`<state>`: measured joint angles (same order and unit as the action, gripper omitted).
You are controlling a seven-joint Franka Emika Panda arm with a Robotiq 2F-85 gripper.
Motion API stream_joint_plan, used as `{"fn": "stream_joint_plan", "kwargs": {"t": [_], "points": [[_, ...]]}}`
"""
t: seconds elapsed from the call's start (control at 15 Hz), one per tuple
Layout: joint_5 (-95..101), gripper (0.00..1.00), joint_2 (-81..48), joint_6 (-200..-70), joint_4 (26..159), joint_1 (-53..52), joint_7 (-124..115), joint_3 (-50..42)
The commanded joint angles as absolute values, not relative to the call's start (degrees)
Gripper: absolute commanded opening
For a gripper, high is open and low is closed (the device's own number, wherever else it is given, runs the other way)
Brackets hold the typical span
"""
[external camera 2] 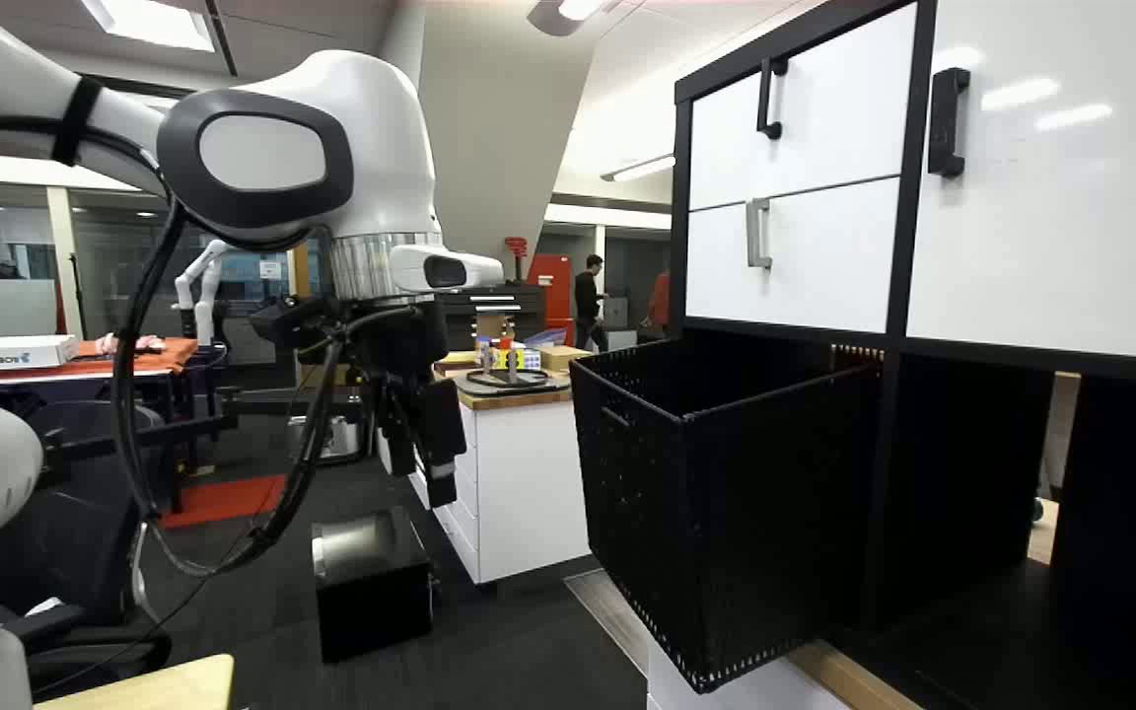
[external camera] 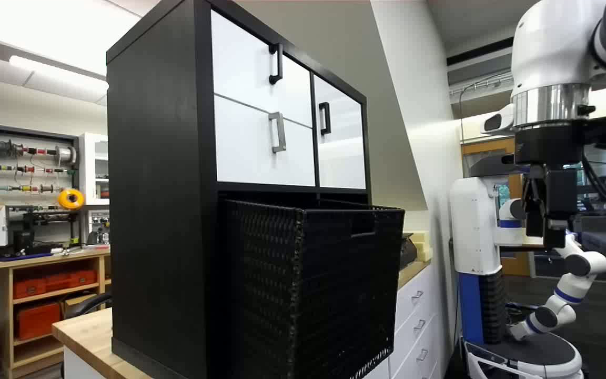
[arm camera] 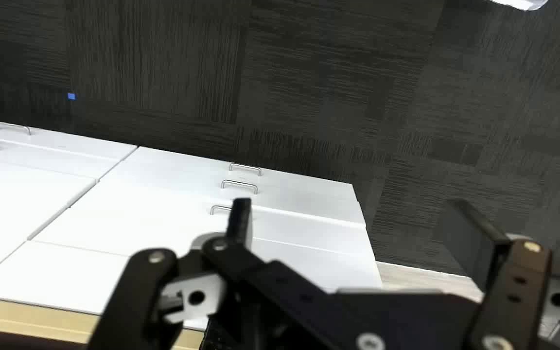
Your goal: Close the bottommost drawer of the cabinet to the left
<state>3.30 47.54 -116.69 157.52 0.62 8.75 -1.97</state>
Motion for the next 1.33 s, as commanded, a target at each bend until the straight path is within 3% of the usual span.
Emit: {"fn": "stream_joint_plan", "kwargs": {"t": [0.0,0.73,1.27], "points": [[3.6,1.00,47.5,-116.5,157.4,0.2,8.5,-2.3],[3.5,1.00,46.5,-118.1,157.9,0.3,6.8,-1.2],[-2.4,1.00,37.7,-129.5,158.5,-1.7,0.5,0.9]]}}
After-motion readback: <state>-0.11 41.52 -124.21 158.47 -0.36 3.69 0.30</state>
